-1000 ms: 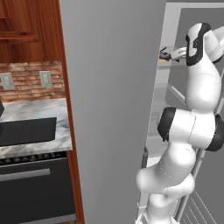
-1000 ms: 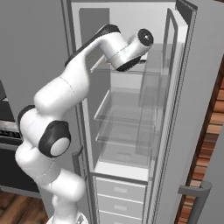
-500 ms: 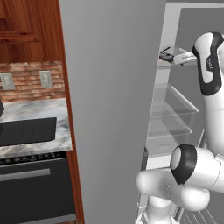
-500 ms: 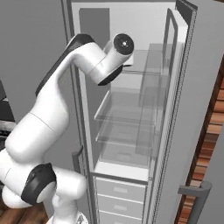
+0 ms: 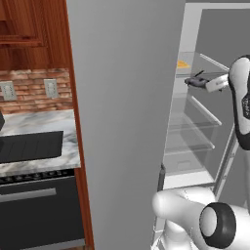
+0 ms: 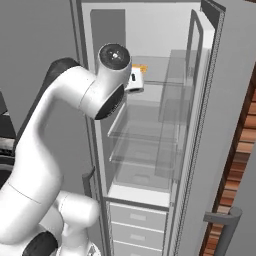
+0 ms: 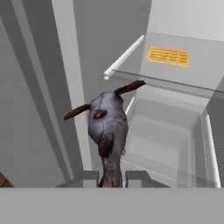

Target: Take the fish out of the fridge, briefly rinse it in the sink, and place it on the tray next to the sink.

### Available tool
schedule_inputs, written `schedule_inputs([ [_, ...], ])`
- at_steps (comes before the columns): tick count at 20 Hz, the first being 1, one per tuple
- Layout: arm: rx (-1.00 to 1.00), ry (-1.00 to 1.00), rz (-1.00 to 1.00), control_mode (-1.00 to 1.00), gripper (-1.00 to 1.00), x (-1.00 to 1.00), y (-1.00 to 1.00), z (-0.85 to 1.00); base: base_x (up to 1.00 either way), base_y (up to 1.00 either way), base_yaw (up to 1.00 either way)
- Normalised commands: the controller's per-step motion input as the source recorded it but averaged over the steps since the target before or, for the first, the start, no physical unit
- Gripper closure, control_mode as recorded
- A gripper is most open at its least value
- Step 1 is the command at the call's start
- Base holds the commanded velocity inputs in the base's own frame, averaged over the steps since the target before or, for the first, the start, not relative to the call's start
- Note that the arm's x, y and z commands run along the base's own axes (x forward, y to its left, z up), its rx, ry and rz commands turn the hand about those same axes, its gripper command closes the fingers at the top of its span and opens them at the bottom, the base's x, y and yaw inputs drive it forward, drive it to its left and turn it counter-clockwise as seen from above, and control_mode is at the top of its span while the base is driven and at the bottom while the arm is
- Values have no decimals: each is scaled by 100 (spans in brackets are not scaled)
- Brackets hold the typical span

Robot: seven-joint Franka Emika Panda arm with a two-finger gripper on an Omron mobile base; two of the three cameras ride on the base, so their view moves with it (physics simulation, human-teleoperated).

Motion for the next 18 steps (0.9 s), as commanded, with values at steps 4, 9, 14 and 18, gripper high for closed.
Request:
schedule_inputs([
  [4, -51, 47, -5, -100, 100, -100, 4, -100, 0, 0, 0],
  [9, -16, 14, 2, -100, 100, -94, 7, -78, 0, 0, 0],
  [14, 0, -25, 2, -100, 100, -33, 2, -2, 0, 0, 0],
  [18, 1, -3, 0, -100, 100, -3, 0, -4, 0, 0, 0],
])
